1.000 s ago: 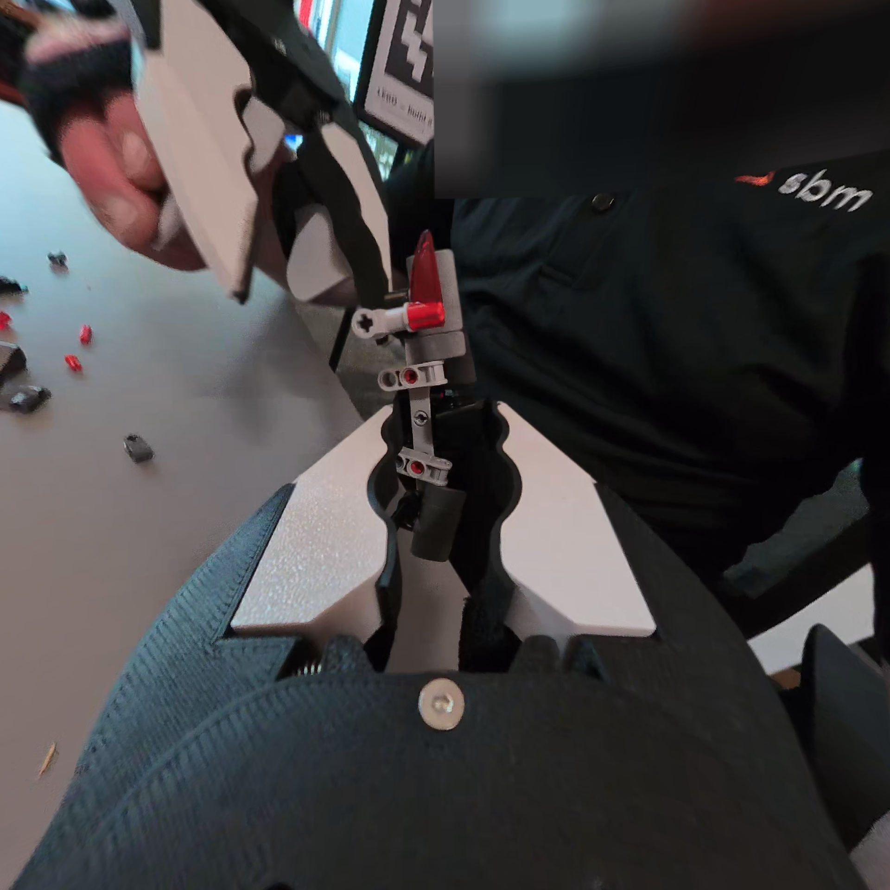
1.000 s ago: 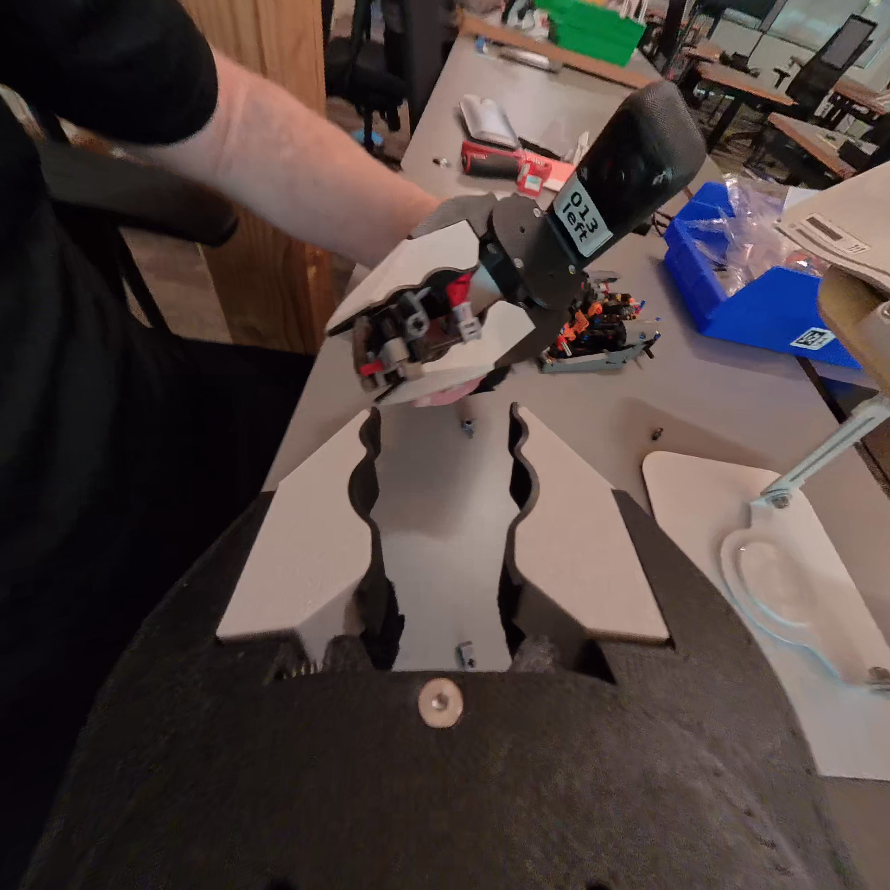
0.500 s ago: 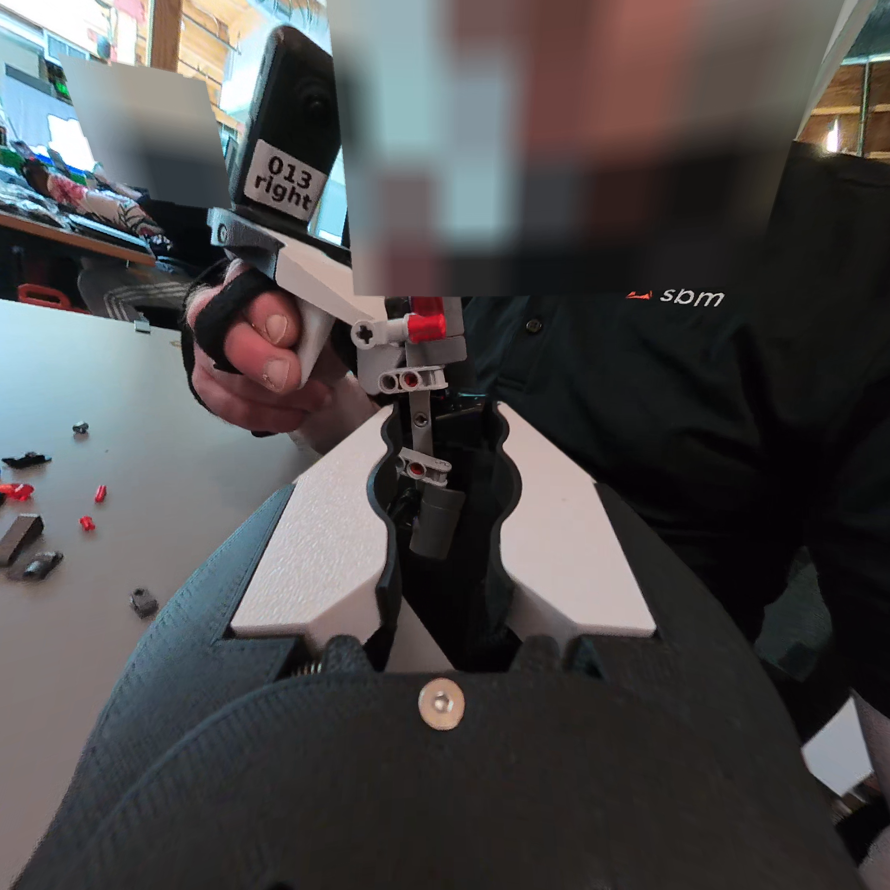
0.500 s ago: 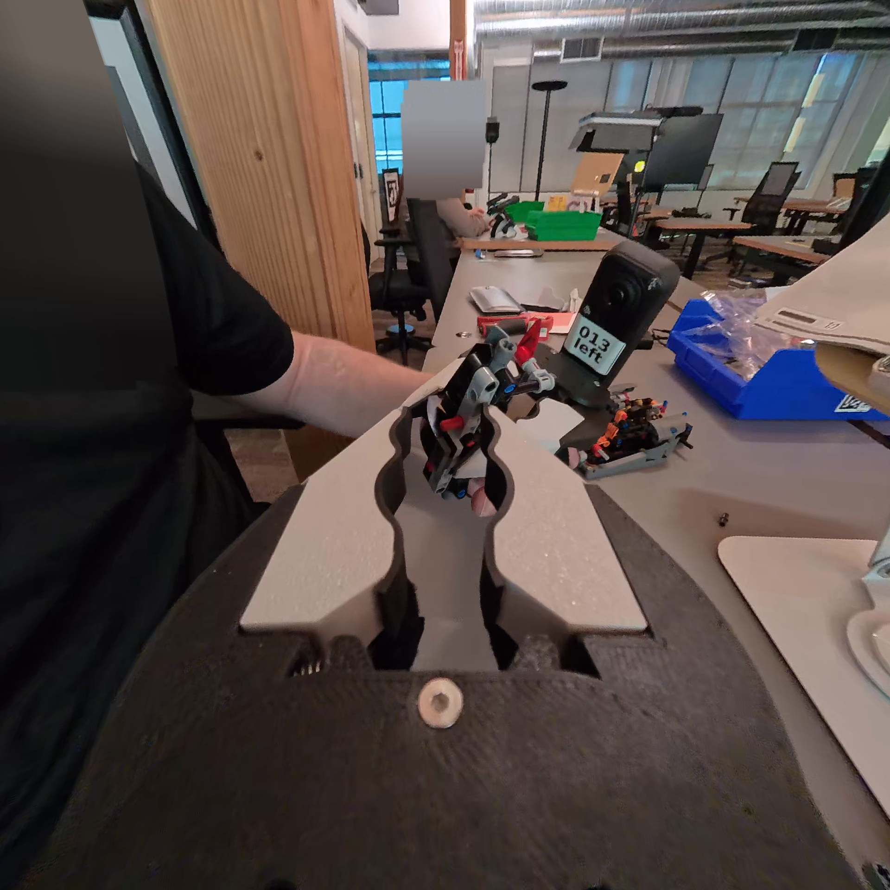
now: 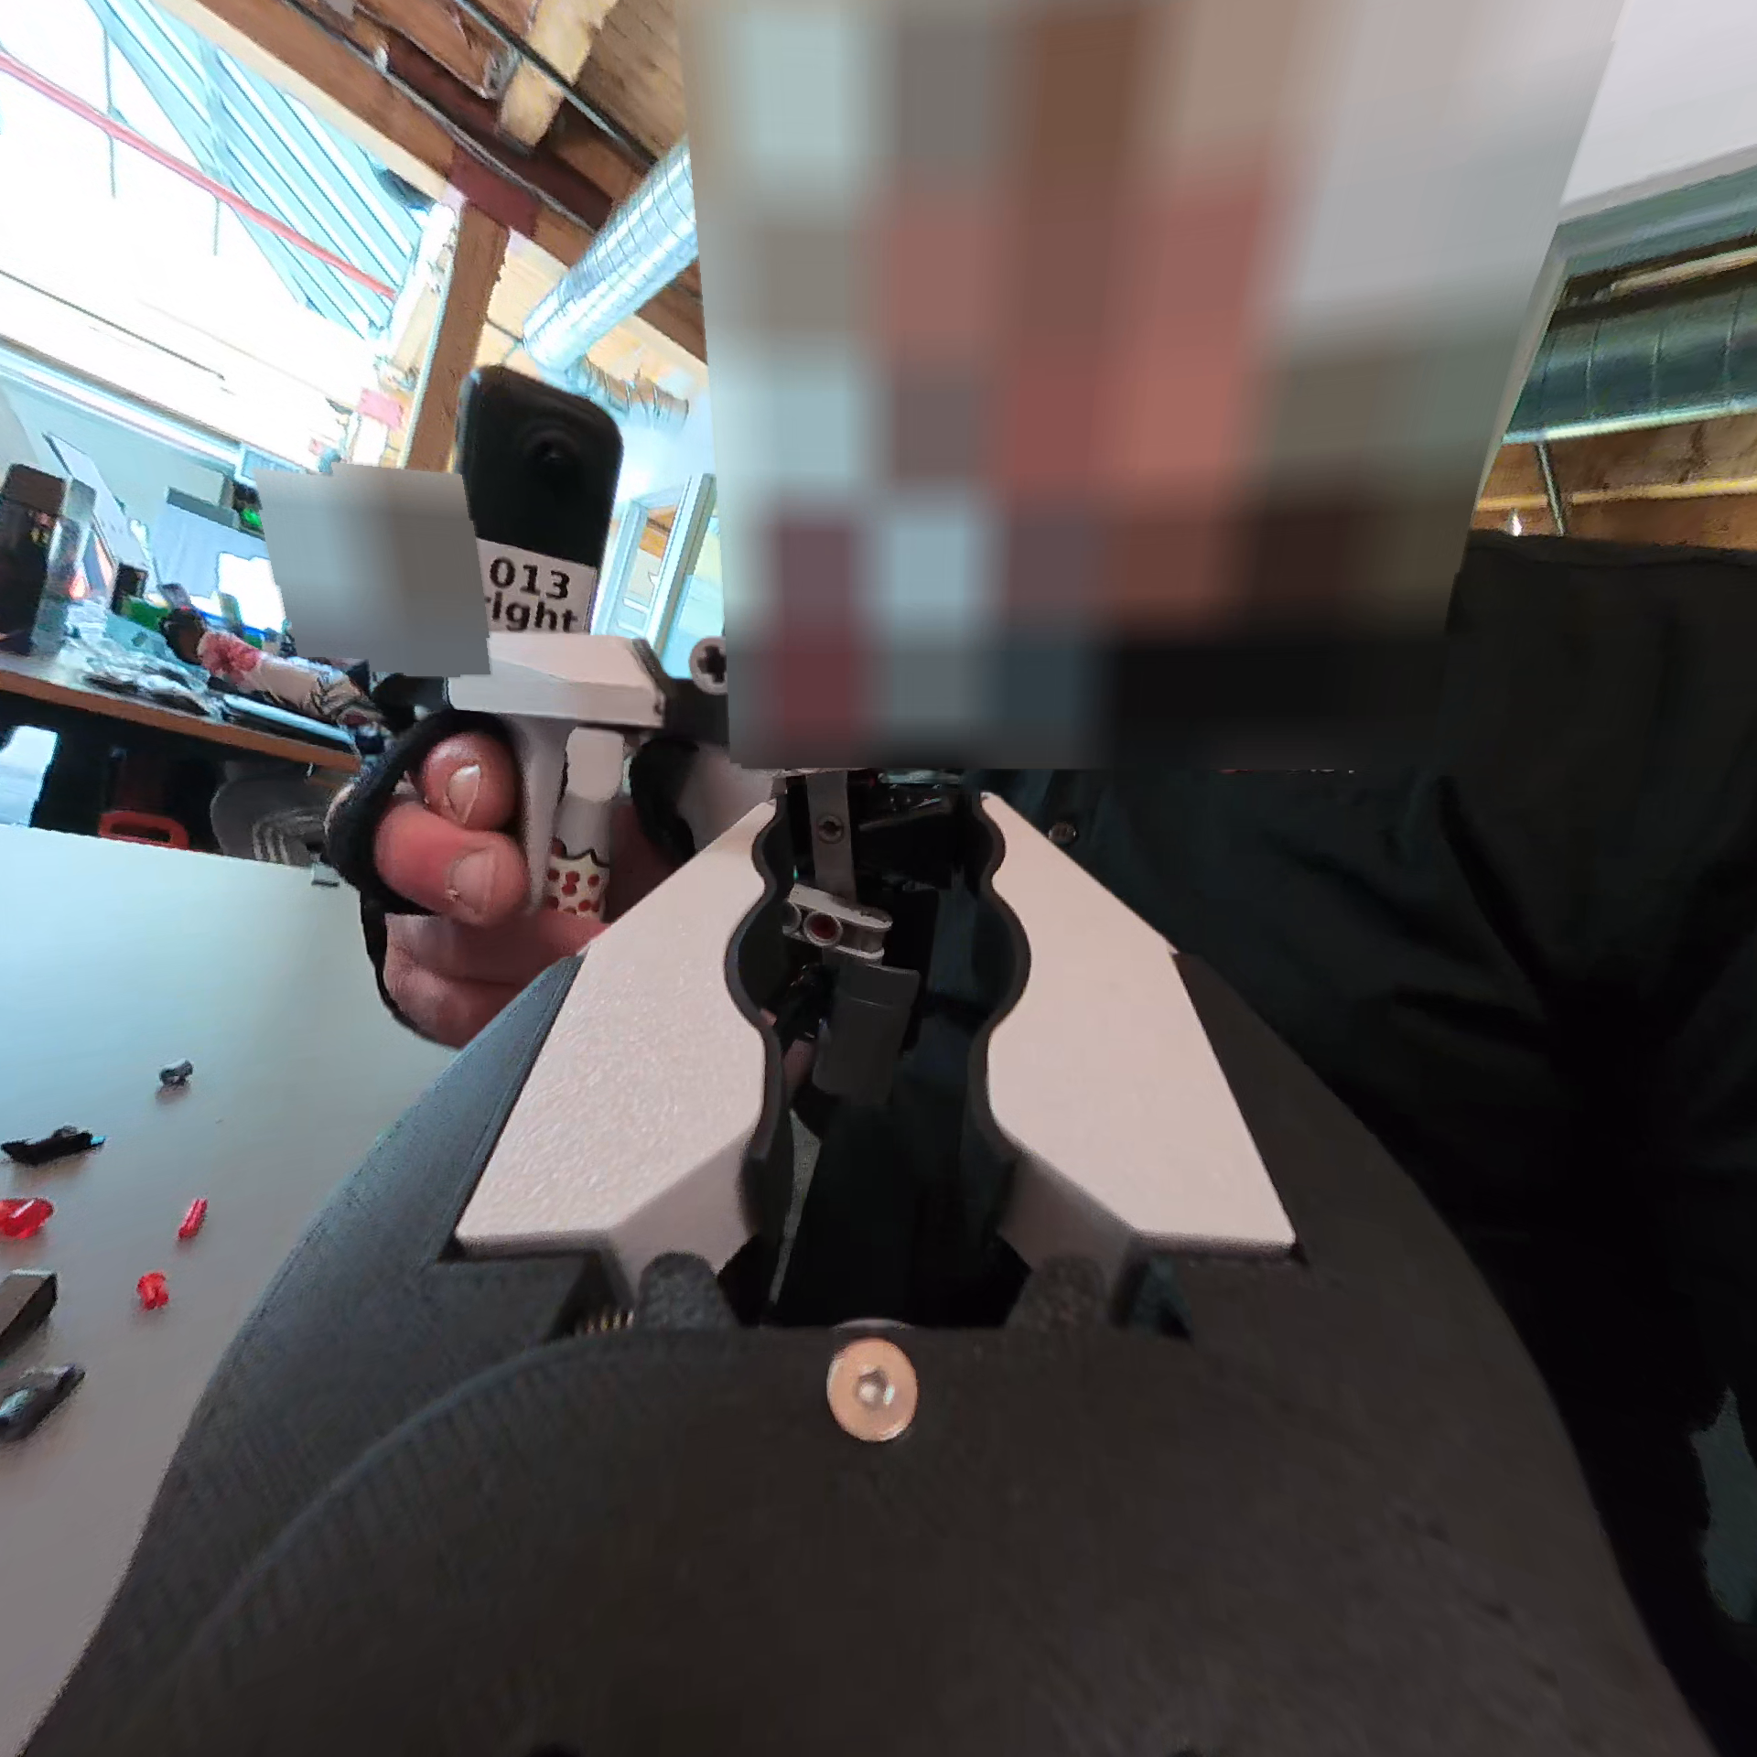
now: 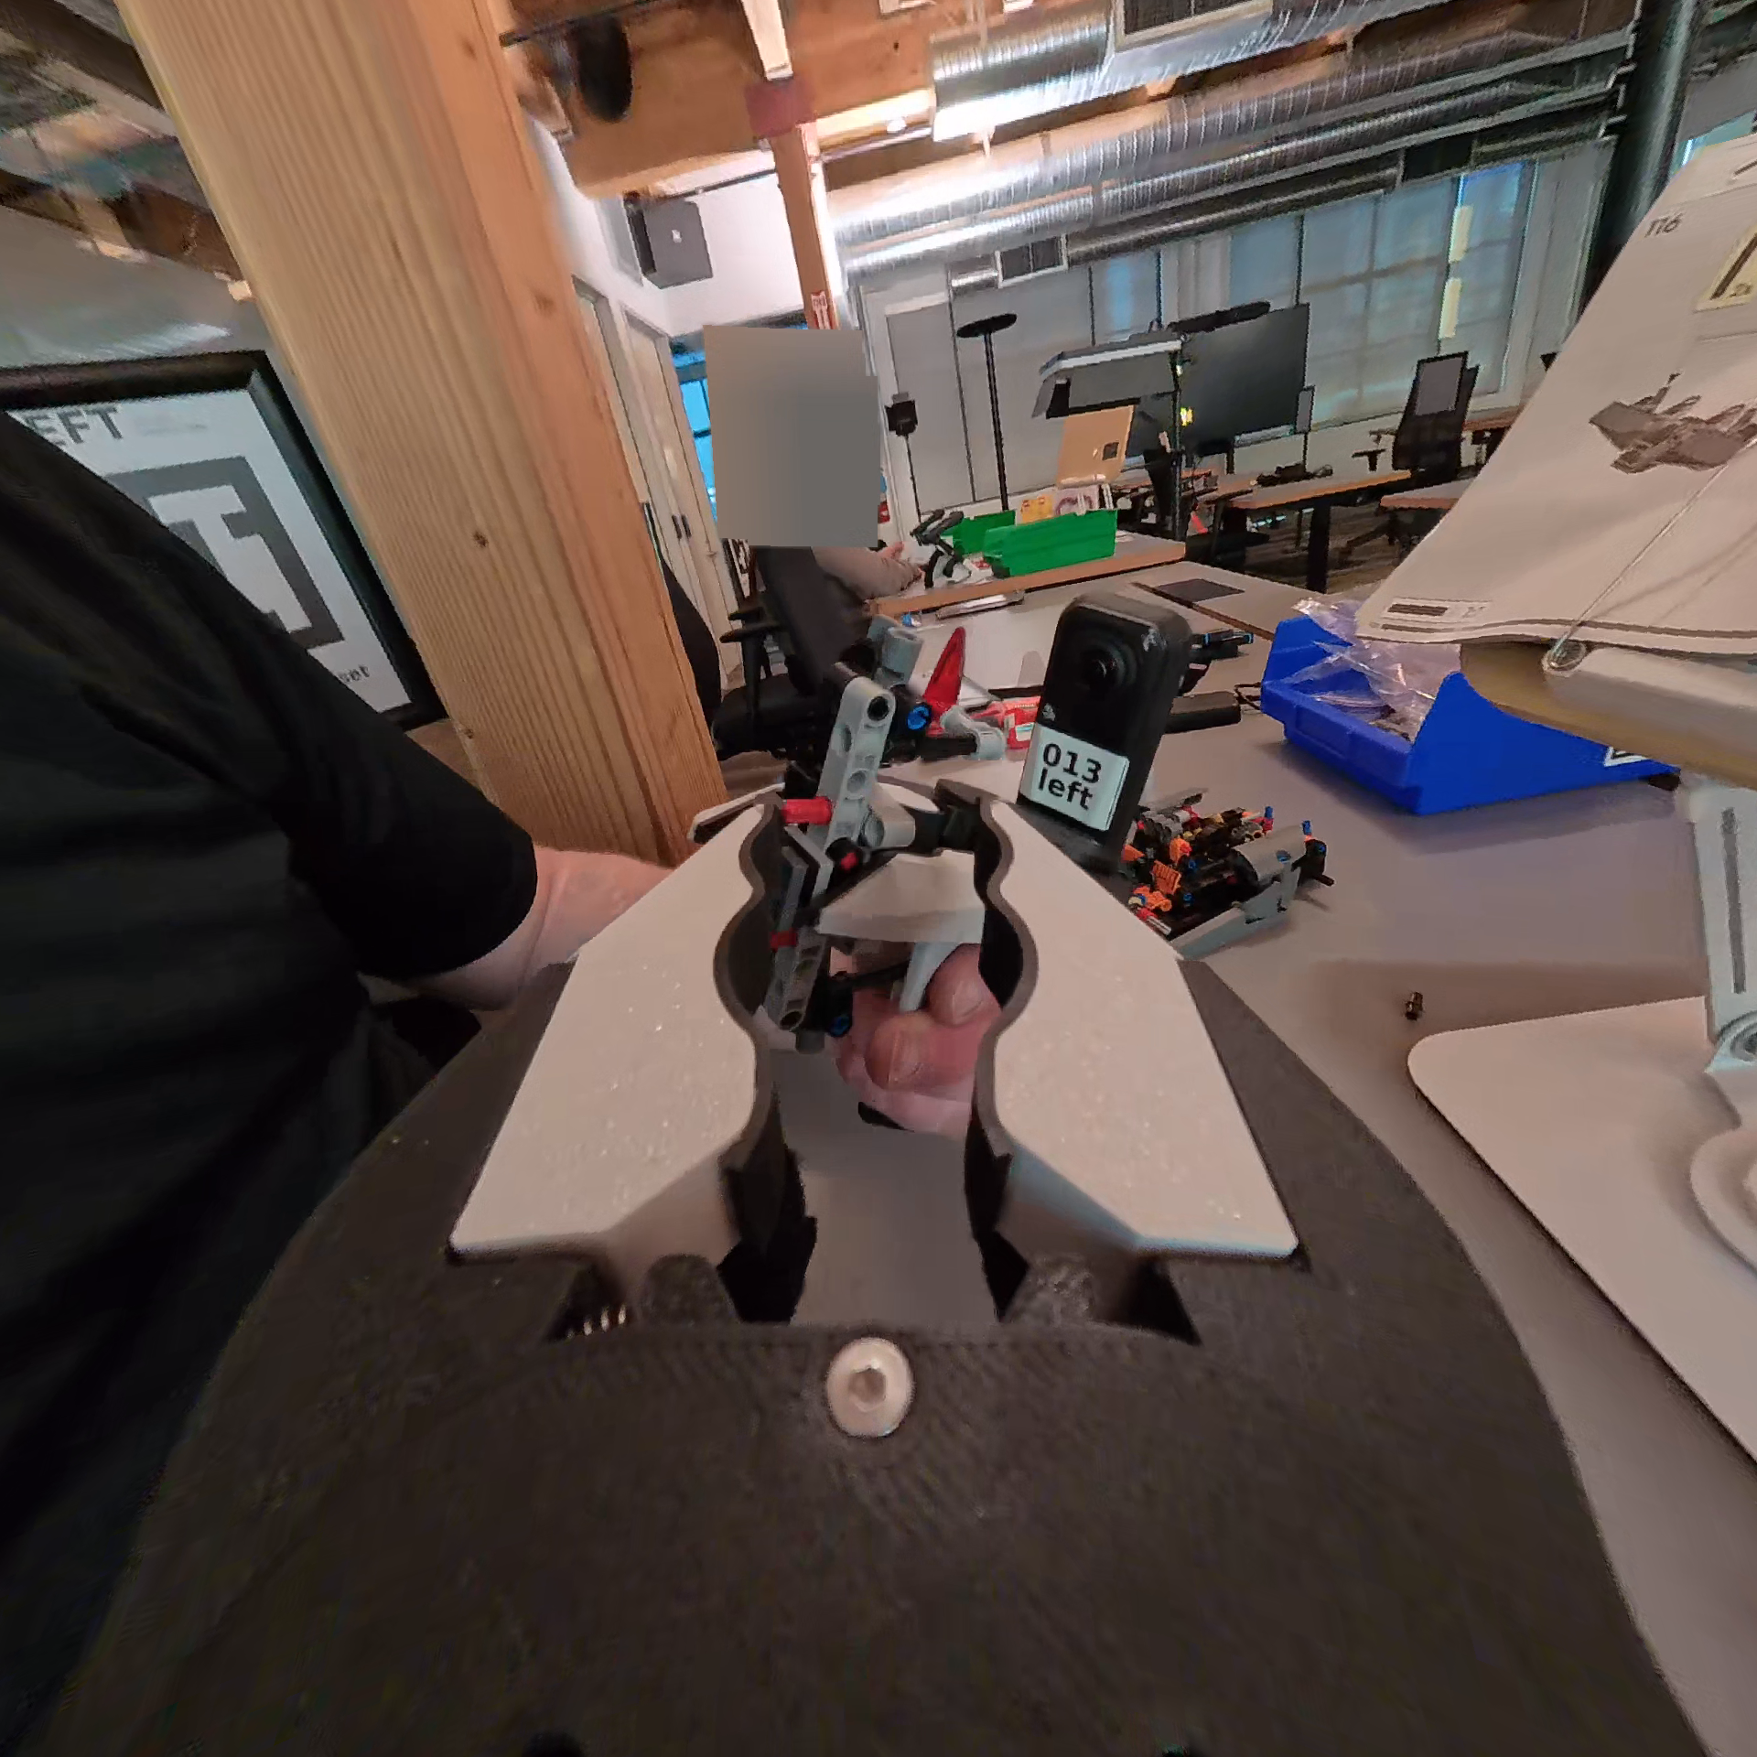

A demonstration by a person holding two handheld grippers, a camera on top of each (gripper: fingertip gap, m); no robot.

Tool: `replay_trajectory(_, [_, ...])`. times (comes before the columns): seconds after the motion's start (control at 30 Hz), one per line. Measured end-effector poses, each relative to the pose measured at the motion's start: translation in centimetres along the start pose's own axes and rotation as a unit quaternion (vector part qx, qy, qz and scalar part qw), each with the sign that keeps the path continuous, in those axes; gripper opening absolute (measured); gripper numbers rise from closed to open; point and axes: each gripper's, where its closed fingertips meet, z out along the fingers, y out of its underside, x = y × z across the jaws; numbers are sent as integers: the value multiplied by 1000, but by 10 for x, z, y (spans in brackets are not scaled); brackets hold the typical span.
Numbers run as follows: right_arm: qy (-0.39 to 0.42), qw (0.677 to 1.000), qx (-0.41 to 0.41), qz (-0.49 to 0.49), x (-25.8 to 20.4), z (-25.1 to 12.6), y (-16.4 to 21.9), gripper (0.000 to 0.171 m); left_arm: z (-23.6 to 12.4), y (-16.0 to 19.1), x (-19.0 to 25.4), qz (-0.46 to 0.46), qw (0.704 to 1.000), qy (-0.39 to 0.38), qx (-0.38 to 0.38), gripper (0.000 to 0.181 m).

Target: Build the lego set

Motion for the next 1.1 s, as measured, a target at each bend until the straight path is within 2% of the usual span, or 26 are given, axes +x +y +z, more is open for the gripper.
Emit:
replay_trajectory(0.13, [-4, 1000, 7, 0, -1, -4, -1, 31, -3, -4, -7, -5, 999, -14, 29, 33])
replay_trajectory(0.4, [1, 1000, 25, 4, 4, -5, -12, 33, 0, -9, -12, -1, 998, -17, 53, 33])
replay_trajectory(0.63, [2, 1000, 24, 4, 5, -2, -11, 25, 1, -9, -15, -2, 998, -17, 60, 33])
replay_trajectory(0.9, [9, 999, 33, -5, 7, -6, -16, 33, 1, -6, -17, -7, 998, -12, 57, 33])
replay_trajectory(1.1, [10, 999, 26, -27, -1, -2, -16, 26, 7, -3, -12, -7, 999, 10, 49, 33])
